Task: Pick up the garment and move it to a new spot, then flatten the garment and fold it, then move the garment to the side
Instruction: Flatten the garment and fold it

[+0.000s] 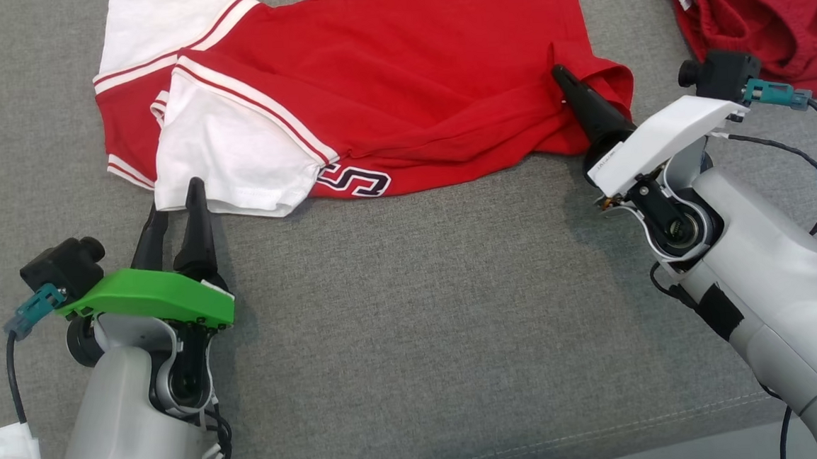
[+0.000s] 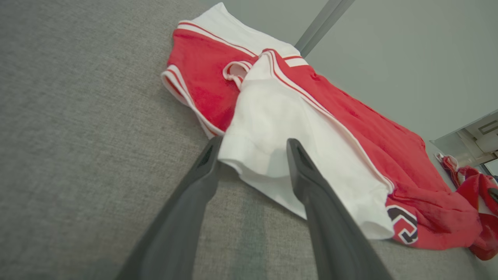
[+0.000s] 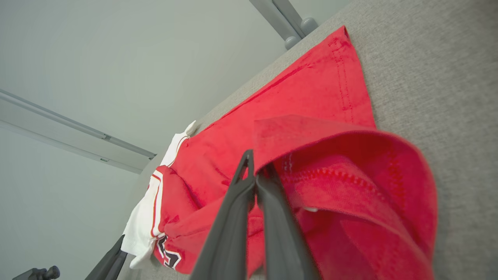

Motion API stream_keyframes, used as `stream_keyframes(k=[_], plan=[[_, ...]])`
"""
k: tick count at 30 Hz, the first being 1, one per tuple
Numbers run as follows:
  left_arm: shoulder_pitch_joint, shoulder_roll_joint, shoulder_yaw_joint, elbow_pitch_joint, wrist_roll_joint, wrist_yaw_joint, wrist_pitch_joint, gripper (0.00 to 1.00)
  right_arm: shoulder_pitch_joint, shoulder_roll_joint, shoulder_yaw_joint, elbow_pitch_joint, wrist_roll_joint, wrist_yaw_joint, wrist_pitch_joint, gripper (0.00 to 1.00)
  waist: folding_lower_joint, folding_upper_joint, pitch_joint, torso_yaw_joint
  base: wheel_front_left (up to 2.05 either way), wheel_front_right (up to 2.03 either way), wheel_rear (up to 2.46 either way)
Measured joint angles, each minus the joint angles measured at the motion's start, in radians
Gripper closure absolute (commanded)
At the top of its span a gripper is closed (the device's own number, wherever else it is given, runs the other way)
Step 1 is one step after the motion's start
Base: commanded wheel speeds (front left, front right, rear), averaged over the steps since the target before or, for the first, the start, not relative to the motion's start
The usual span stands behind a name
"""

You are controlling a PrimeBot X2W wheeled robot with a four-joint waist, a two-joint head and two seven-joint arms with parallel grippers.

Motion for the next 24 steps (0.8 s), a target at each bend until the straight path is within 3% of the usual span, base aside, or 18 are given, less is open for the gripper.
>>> stream_keyframes(k=[7, 10, 24], plan=[[0.011, -0.001, -0.008, -0.023, 0.0, 0.004, -0.019, 0.6, 0.0, -0.003, 0.019, 0.002, 0.012, 0.0, 0.0, 1.0, 0.0, 0.0, -0.011, 0.001, 0.0, 0.0, 0.0], [0.015, -0.001, -0.011, -0.029, 0.0, 0.011, -0.022, 1.0, 0.0, -0.003, 0.026, 0.002, 0.018, 0.0, -0.002, 1.0, 0.0, 0.0, -0.015, -0.001, 0.0, 0.0, 0.0], [0.023, -0.002, -0.004, -0.175, 0.003, 0.022, -0.076, 1.0, 0.001, -0.057, 0.03, -0.064, 0.023, 0.0, -0.076, 1.0, 0.0, 0.0, -0.045, 0.003, 0.0, 0.0, 0.0]])
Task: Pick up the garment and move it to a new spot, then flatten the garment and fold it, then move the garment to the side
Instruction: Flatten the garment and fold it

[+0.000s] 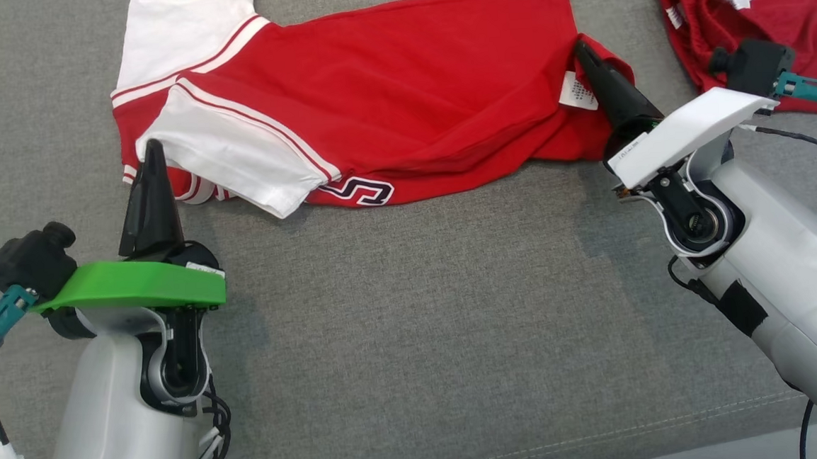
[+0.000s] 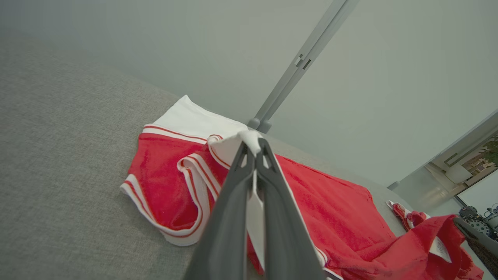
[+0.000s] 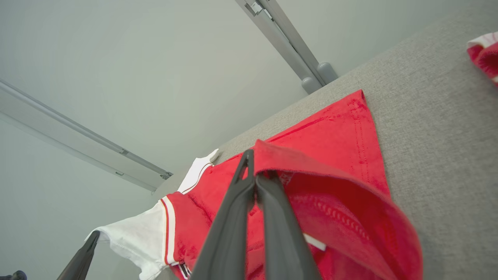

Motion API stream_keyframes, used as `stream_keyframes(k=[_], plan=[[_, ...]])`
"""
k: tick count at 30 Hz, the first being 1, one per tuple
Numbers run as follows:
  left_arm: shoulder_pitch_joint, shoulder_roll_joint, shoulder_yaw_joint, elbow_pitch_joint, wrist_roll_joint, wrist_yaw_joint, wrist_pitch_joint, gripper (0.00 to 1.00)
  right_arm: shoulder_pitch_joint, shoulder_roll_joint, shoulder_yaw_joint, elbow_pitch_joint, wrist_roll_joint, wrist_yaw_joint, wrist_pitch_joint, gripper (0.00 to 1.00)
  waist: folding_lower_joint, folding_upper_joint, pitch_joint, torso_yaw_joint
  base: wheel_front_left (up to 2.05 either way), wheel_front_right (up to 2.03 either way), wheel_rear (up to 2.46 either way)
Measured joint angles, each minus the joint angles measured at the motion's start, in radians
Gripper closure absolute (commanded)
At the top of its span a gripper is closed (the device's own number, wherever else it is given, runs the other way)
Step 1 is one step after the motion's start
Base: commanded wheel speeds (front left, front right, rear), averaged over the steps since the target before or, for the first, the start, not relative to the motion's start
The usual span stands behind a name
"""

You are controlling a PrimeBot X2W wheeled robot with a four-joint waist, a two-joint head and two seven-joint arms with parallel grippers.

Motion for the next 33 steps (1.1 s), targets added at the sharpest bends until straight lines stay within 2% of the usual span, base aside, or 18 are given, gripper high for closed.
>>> stream_keyframes(k=[17, 23, 28, 31, 33], plan=[[0.079, 0.001, 0.135, -0.354, 0.039, -0.005, -0.018, 1.0, 0.046, -0.115, -0.034, -0.263, -0.062, 0.0, -0.045, 1.0, 0.0, 0.0, -0.121, 0.007, 0.0, 0.0, 0.0], [0.077, 0.022, 0.23, -0.566, 0.089, -0.014, -0.022, 1.0, 0.05, -0.129, -0.158, -0.447, -0.097, 0.0, -0.048, 1.0, 0.0, 0.0, -0.185, -0.006, 0.0, 0.0, 0.0], [0.068, 0.062, 0.264, -0.728, 0.14, -0.023, -0.024, 1.0, 0.081, -0.145, -0.22, -0.611, -0.137, 0.0, -0.048, 1.0, 0.0, 0.0, -0.244, -0.026, 0.0, 0.0, 0.0], [0.056, 0.098, 0.26, -0.813, 0.17, -0.026, -0.025, 1.0, 0.105, -0.181, -0.266, -0.686, -0.158, 0.0, -0.048, 1.0, 0.0, 0.0, -0.279, -0.041, 0.0, 0.0, 0.0], [0.026, 0.119, 0.245, -0.894, 0.176, -0.03, -0.016, 1.0, 0.117, -0.232, -0.309, -0.759, -0.159, 0.0, -0.048, 1.0, -0.0001, 0.0, -0.309, -0.057, 0.0, 0.0, 0.0]])
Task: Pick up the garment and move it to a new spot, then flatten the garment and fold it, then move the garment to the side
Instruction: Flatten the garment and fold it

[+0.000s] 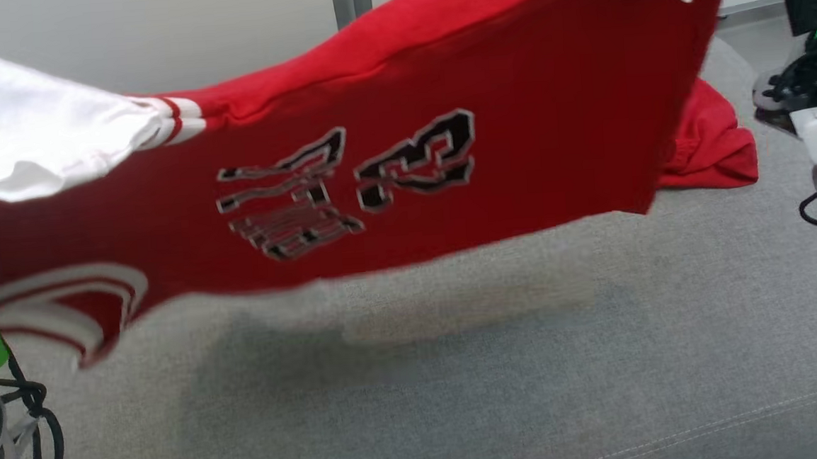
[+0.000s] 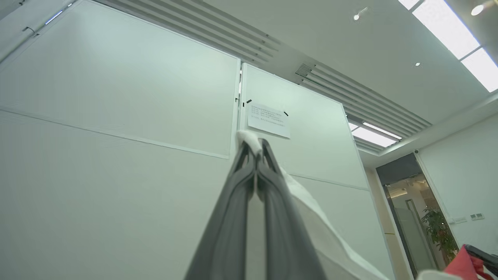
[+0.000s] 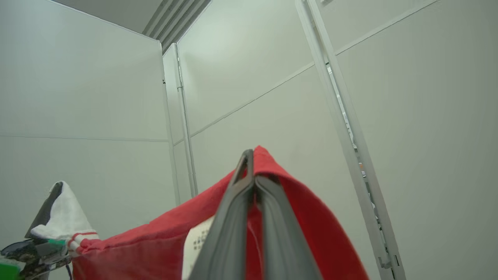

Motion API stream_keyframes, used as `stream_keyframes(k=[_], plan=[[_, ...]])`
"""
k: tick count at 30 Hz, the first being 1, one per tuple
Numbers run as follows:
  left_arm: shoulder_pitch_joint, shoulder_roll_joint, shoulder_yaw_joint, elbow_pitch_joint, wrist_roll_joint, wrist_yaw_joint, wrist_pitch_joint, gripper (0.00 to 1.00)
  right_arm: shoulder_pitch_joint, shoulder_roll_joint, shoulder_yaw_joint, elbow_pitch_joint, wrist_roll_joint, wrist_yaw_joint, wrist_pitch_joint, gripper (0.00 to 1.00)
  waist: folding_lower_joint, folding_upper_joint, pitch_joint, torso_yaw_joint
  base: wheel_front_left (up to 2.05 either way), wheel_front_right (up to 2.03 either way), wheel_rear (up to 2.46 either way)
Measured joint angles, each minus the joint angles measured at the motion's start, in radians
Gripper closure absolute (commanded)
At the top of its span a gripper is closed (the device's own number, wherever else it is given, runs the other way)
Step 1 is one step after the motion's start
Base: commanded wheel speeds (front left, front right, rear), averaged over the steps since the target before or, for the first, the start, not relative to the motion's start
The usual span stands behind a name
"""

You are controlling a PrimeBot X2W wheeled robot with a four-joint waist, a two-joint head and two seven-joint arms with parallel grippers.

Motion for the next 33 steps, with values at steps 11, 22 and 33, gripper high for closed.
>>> stream_keyframes(k=[11, 22, 33], plan=[[-0.092, 0.0, -0.09, 0.182, -0.054, 0.053, 0.212, 1.0, 0.0, -0.033, 0.099, 0.107, 0.091, -0.004, 0.126, 1.0, 0.0, 0.0, 0.013, -0.021, 0.0, 0.0, 0.0], [-0.465, -0.014, -0.11, 0.451, -0.021, 0.097, 0.224, 1.0, -0.437, 0.113, 0.05, 0.376, -0.021, -0.081, 0.131, 1.0, 0.0, 0.0, 0.051, 0.045, 0.0, 0.0, 0.0], [-0.132, -0.08, -0.107, 0.528, -0.065, 0.135, 0.242, 1.0, -0.185, 0.134, 0.233, 0.605, 0.039, -0.062, 0.255, 1.0, 0.0, 0.0, 0.041, 0.083, 0.0, 0.0, 0.0]])
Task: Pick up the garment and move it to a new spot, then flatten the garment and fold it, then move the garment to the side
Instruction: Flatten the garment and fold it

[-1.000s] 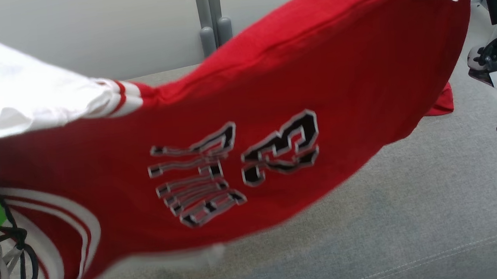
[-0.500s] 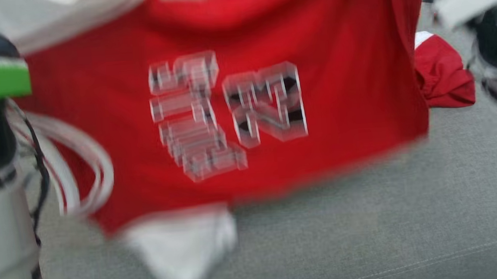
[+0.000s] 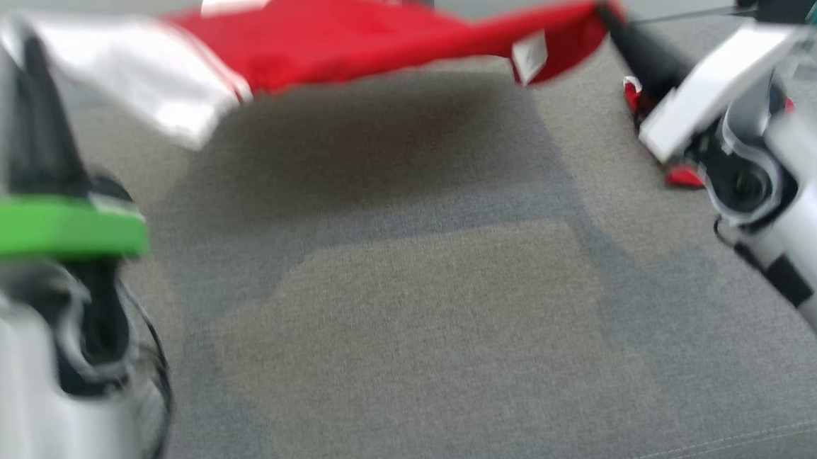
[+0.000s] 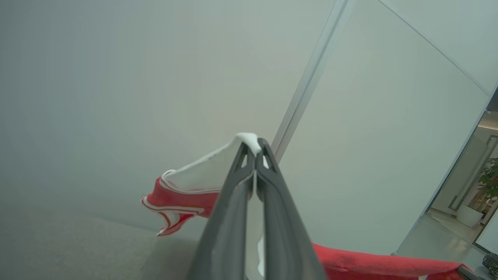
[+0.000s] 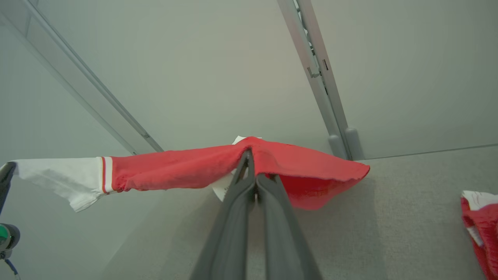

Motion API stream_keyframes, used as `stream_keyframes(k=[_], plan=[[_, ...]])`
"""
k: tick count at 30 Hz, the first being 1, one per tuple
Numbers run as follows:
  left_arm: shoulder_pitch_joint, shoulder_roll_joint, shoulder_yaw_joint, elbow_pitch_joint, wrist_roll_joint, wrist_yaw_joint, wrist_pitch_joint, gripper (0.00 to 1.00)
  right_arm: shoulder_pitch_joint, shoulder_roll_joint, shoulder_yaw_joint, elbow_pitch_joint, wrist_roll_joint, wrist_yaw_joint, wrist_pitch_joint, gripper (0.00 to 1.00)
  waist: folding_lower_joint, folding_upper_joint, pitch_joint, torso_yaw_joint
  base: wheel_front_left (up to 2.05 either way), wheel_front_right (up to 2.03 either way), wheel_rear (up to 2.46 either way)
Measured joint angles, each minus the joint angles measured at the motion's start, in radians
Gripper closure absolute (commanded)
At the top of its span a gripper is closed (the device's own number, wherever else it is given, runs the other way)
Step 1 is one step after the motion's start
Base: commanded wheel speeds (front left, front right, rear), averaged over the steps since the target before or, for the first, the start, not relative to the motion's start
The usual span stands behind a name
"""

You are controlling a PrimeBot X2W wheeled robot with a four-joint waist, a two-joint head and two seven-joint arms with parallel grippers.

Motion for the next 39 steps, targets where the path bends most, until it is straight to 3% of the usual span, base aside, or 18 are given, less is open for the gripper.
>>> stream_keyframes(k=[3, 7, 17, 25, 32, 39], plan=[[0.186, -0.043, -0.008, 0.051, -0.03, 0.018, -0.002, 1.0, 0.103, -0.001, 0.044, 0.073, 0.007, 0.003, 0.025, 1.0, 0.0, 0.0, 0.022, 0.0, 0.0, 0.0, 0.0], [0.336, -0.054, -0.028, 0.126, -0.071, 0.02, -0.05, 1.0, 0.199, 0.009, 0.053, 0.146, 0.03, 0.018, 0.021, 1.0, 0.0, 0.0, 0.054, 0.005, 0.0, 0.0, 0.0], [0.375, -0.042, -0.034, 0.15, -0.125, 0.003, -0.184, 1.0, 0.237, 0.049, 0.034, 0.185, 0.056, 0.053, -0.078, 1.0, 0.0, 0.0, 0.075, 0.036, 0.0, 0.0, 0.0], [0.498, -0.04, -0.102, 0.178, -0.132, -0.012, -0.202, 1.0, 0.3, -0.021, 0.093, 0.158, -0.078, 0.062, -0.193, 1.0, 0.0, 0.0, 0.038, 0.044, 0.0, 0.0, 0.0], [0.586, -0.034, -0.096, 0.209, -0.152, -0.004, -0.212, 1.0, 0.361, -0.055, 0.172, 0.147, -0.252, 0.062, -0.244, 1.0, 0.0, 0.0, 0.008, 0.045, 0.0, 0.0, 0.0], [0.616, -0.031, -0.091, 0.16, -0.174, -0.003, -0.221, 1.0, 0.456, -0.037, 0.14, 0.122, -0.251, 0.059, -0.248, 1.0, 0.0, 0.0, -0.002, 0.035, 0.0, 0.0, 0.0]])
